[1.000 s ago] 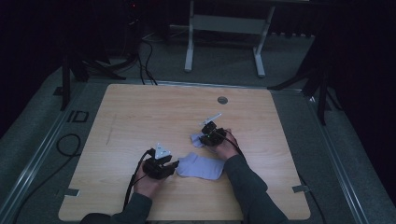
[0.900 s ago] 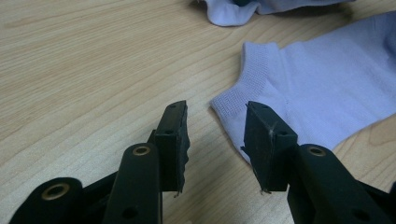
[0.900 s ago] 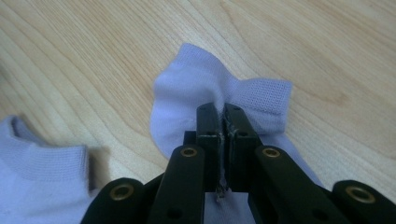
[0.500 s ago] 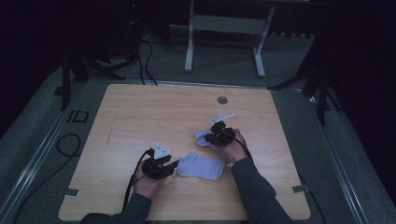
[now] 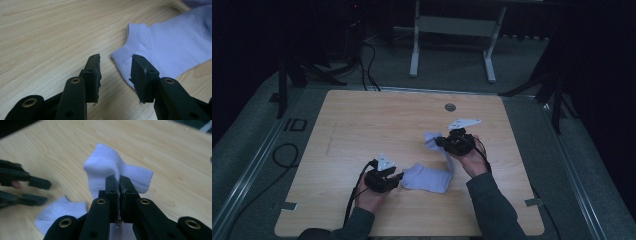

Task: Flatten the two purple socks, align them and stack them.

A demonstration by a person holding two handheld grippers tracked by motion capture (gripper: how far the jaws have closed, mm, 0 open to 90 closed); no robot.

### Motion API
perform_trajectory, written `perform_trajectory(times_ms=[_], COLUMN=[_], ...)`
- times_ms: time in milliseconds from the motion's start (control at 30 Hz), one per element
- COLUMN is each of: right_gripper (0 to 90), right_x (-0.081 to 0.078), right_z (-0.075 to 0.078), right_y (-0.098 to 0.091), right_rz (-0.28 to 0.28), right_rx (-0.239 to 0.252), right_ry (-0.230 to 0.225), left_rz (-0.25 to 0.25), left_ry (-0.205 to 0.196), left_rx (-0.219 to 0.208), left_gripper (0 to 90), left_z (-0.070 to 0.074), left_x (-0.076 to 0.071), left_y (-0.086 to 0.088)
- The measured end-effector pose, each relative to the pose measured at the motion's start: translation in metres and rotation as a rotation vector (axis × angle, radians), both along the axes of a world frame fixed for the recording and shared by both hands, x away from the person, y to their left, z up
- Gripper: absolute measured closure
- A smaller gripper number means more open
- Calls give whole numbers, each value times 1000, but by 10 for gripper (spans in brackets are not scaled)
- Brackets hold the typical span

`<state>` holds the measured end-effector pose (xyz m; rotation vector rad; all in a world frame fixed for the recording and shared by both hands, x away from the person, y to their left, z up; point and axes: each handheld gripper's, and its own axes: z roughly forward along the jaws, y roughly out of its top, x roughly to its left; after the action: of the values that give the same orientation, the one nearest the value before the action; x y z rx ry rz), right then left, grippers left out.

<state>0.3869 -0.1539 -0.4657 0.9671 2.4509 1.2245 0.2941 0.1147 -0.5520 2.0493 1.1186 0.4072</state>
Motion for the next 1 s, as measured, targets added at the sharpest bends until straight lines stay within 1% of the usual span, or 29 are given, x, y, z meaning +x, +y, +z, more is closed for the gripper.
perform_trajectory(times_ms=[33, 67, 200, 267, 400, 533, 600, 667, 833, 900, 1000], right_gripper=[866, 866, 865, 864, 863, 862, 862, 862, 862, 862, 862], right_x=[-4, -9, -22, -28, -40, -48, -50, -52, -55, -57, -58], right_z=[5, 15, 33, 38, 42, 42, 40, 37, 32, 25, 22], right_y=[-1, -1, 3, 5, 4, -1, -3, -6, -8, -9, -9], right_rz=[2, 8, 30, 44, 56, 53, 50, 44, 39, 37, 33], right_rx=[10, 24, 45, 43, 45, 44, 37, 30, 27, 19, 25], right_ry=[-17, -45, -96, -115, -138, -147, -139, -134, -127, -117, -113], left_rz=[-3, -4, -9, -13, -11, -10, -13, -16, -28, -33, -34], left_ry=[0, 1, 2, 3, -1, -1, 0, -5, -1, -4, -5], left_rx=[0, 1, 3, 5, 3, 3, 4, 6, 5, 9, 3], left_gripper=[592, 592, 592, 592, 592, 592, 592, 593, 593, 597, 603], left_z=[0, 0, -1, -1, -1, -1, -1, -1, -1, -1, -1], left_x=[0, 0, -1, -1, -1, -1, -1, -2, -3, -4, -4], left_y=[-1, -1, -3, -3, -3, -2, -3, -4, -7, -8, -8])
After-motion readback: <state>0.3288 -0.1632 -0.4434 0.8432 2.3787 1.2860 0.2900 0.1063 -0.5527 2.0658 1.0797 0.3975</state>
